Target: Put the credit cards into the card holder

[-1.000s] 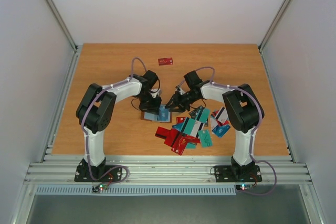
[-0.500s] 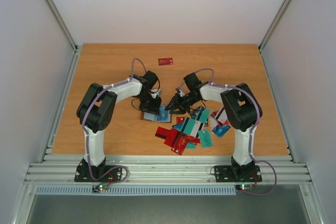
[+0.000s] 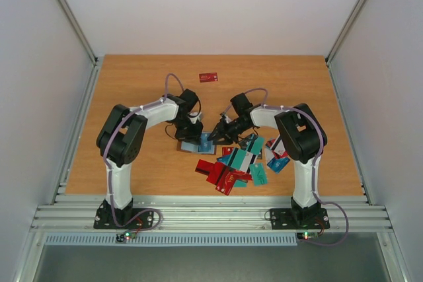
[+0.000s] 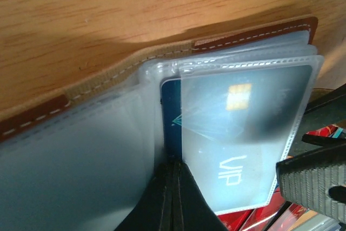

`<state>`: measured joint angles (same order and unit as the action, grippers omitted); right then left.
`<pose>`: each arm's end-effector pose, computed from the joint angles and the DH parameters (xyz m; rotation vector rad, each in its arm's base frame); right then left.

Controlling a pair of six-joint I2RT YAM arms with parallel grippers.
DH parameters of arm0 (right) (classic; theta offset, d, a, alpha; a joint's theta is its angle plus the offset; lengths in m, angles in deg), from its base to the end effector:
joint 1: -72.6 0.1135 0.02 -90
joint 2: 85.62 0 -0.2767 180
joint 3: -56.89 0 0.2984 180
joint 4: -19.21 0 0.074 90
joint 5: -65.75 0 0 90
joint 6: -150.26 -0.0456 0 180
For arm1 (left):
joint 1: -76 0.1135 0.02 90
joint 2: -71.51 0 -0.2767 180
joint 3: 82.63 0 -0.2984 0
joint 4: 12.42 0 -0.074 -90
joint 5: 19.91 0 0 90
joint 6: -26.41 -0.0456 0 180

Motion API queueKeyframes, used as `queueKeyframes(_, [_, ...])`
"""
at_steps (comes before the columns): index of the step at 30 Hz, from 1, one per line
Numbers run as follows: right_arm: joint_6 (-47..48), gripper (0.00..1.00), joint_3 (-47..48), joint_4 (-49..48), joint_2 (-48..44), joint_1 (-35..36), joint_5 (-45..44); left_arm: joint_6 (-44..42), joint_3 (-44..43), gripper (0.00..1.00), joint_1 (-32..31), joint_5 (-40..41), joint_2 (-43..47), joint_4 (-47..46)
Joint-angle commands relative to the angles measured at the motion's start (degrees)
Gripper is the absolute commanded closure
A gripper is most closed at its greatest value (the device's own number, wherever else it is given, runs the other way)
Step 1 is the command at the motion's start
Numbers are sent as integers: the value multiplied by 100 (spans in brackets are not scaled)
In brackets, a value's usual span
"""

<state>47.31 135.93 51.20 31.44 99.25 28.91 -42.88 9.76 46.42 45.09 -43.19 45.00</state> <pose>0.3551 0.2190 0.0809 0.5711 -2.7125 -1.4647 0.3491 -0.2203 0.1142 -0.2612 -2.9593 0.6567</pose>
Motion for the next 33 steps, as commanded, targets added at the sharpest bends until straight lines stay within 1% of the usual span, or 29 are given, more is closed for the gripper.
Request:
queueKeyframes(1, [112,74,137,45,121,85,-52,103,129,100,-43,-22,-288,-270])
queueKeyframes(3, [128,80,183,114,108,94,-77,133,123,100,-45,-47,-258,-275])
queueKeyframes(5, [170,83,245,268,105,92,-148,158,140,100,-43,-66,-226,-289])
queueKeyframes(12, [259,91,368,459,112,128,-228,294,221,100,-54,-190,-125,-406])
queueKeyframes(16, [309,98,412,631,94,160,-359,426,236,100,-65,-281,-36,-458])
queueKeyframes(20, [554,99,565,1233,40,165,-767,518,203,99,-74,-287,217,-373])
queueKeyframes(24, [940,99,792,1870,-14,162,-1133,583,145,92,-66,-189,667,-171])
queueKeyframes(28, [1190,99,1066,2457,-16,164,-1370,558,201,83,29,61,1091,40])
queueKeyframes(31, [1199,99,1324,2817,20,164,-1536,426,335,81,134,281,1234,202])
queueKeyframes(33, [1408,99,1485,3022,36,164,-1632,268,426,81,206,478,1254,307])
